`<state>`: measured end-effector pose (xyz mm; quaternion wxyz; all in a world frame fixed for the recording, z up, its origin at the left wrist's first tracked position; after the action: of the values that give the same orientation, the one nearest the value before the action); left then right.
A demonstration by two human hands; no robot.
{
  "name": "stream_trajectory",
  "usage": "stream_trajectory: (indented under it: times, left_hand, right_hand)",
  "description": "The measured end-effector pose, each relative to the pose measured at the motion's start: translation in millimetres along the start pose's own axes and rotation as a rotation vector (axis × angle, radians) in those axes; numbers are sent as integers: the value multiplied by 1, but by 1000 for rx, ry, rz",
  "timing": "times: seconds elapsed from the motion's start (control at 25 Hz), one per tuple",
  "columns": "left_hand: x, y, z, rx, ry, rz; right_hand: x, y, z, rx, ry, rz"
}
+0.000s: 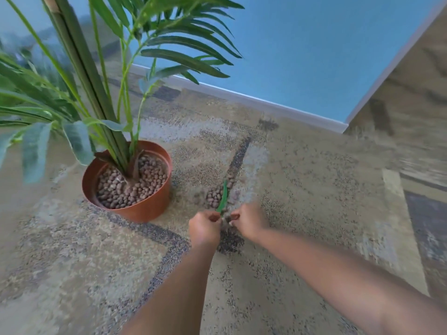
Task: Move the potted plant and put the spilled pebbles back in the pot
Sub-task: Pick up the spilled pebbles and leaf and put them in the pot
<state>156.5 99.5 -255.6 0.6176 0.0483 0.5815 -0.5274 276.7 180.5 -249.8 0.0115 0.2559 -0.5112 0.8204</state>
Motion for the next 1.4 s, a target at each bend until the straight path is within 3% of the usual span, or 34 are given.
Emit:
stream_trajectory:
  times: [0.28, 0.48, 0.84, 1.16, 1.4]
  left_hand:
    - [-8, 33, 2, 95, 83, -148]
    - [-8, 32, 5, 62, 135, -150]
    - [41, -28, 10, -129, -79, 162]
    - [74, -76, 10, -188, -147, 176]
    - [74, -89, 11, -212, -166, 252]
  right_hand:
    - [-52, -40, -18, -185, 114, -22]
    - [-50, -37, -25, -106, 98, 41]
    - [12, -17, -42, -115, 73, 54]
    - [36, 11, -58, -15, 85, 257]
    - [53, 5, -61, 11, 2, 159]
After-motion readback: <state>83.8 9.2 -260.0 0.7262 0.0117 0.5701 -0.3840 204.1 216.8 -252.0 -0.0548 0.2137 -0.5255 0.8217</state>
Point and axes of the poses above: each hand's wrist, its own z-axis away from the middle knuckle, its own y-axis out of the palm, x = y × z, the point moved 4 cm from there along -z, towards the middle knuckle, and after that the axes turned 2 degrees about y, right-handed, at the moved point
